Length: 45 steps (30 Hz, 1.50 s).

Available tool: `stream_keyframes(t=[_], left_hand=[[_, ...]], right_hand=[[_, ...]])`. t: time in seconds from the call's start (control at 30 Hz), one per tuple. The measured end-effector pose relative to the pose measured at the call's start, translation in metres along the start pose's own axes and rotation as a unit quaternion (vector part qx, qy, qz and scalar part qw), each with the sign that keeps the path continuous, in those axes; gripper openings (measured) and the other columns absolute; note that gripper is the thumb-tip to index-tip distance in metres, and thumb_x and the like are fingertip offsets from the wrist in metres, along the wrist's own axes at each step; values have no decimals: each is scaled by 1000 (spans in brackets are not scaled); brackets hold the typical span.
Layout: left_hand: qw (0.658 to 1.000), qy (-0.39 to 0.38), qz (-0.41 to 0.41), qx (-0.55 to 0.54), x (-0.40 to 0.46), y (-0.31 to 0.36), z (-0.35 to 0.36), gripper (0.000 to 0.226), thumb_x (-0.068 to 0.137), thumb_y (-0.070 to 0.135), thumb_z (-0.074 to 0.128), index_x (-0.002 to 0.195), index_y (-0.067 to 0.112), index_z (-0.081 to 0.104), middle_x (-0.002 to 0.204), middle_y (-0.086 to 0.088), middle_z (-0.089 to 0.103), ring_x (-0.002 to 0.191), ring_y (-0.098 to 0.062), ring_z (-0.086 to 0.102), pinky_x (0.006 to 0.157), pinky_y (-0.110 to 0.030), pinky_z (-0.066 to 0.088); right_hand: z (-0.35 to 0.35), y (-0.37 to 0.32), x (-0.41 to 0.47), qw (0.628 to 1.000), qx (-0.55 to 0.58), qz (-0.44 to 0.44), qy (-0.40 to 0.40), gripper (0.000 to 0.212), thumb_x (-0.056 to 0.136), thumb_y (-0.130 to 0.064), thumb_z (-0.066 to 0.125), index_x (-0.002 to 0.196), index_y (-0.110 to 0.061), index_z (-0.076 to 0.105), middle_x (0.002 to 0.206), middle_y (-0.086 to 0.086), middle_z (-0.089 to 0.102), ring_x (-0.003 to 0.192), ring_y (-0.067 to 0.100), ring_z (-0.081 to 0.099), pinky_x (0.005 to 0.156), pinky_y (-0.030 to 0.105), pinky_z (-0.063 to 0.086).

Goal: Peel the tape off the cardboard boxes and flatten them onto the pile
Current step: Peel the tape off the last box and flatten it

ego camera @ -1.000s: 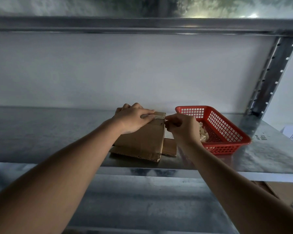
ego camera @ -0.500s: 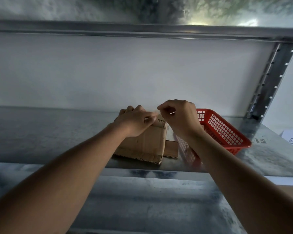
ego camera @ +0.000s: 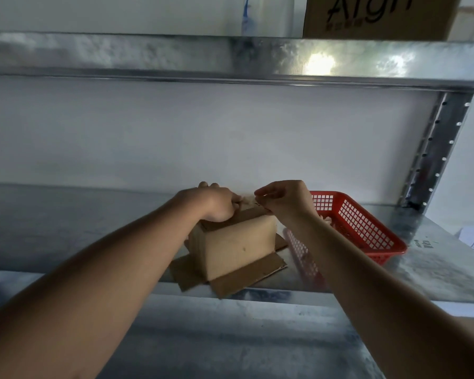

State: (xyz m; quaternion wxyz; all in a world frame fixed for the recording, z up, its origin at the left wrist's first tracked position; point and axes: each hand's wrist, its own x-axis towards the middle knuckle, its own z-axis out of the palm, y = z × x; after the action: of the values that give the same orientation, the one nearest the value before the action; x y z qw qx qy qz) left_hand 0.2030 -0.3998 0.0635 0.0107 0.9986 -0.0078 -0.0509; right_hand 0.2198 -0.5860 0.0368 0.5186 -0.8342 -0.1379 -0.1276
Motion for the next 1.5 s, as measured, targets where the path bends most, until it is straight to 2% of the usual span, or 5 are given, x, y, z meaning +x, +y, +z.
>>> stream_keyframes(t=[0.6, 0.8, 1.13, 1.37, 1.5], left_hand=[[976, 114, 2, -187, -17, -20, 14, 28, 105, 33, 59, 126, 20, 72, 127, -7, 68, 102, -22, 68, 72, -26, 52], [970, 132, 61, -195, -7, -21, 28, 41, 109, 17, 46, 149, 14, 54, 166, -4, 35, 151, -24, 35, 125, -33, 25], [979, 93, 60, -169, -3, -31, 24, 37, 110, 21, 32, 126, 23, 65, 129, -6, 68, 108, -24, 62, 90, -37, 47], [957, 117, 127, -233, 1, -16, 31, 30, 110, 18, 40, 110, 23, 70, 103, -5, 67, 95, -21, 67, 91, -53, 54], [966, 98, 109, -215, 10, -11, 30, 36, 109, 12, 40, 136, 18, 64, 141, -12, 58, 130, -32, 55, 113, -45, 43]], right_hand=[[22, -20, 6, 943, -306, -101, -79, 18, 98, -32, 69, 102, -18, 79, 96, 3, 74, 76, 16, 62, 58, 26, 46], [28, -21, 1, 915, -380, -126, -37, 20, 104, -22, 55, 108, -21, 74, 102, 6, 73, 81, 24, 61, 65, 31, 42], [27, -23, 9, 993, -27, -92, -62, 12, 103, -22, 59, 96, -19, 67, 88, -8, 77, 86, 7, 70, 73, 27, 54], [21, -6, 18, 996, -37, -73, -34, 27, 96, -25, 73, 122, -31, 65, 87, -1, 76, 79, 8, 71, 50, 4, 42], [14, 3, 26, 977, -180, -114, -28, 11, 96, -24, 72, 103, -19, 80, 97, 4, 78, 84, 16, 72, 59, 14, 45]])
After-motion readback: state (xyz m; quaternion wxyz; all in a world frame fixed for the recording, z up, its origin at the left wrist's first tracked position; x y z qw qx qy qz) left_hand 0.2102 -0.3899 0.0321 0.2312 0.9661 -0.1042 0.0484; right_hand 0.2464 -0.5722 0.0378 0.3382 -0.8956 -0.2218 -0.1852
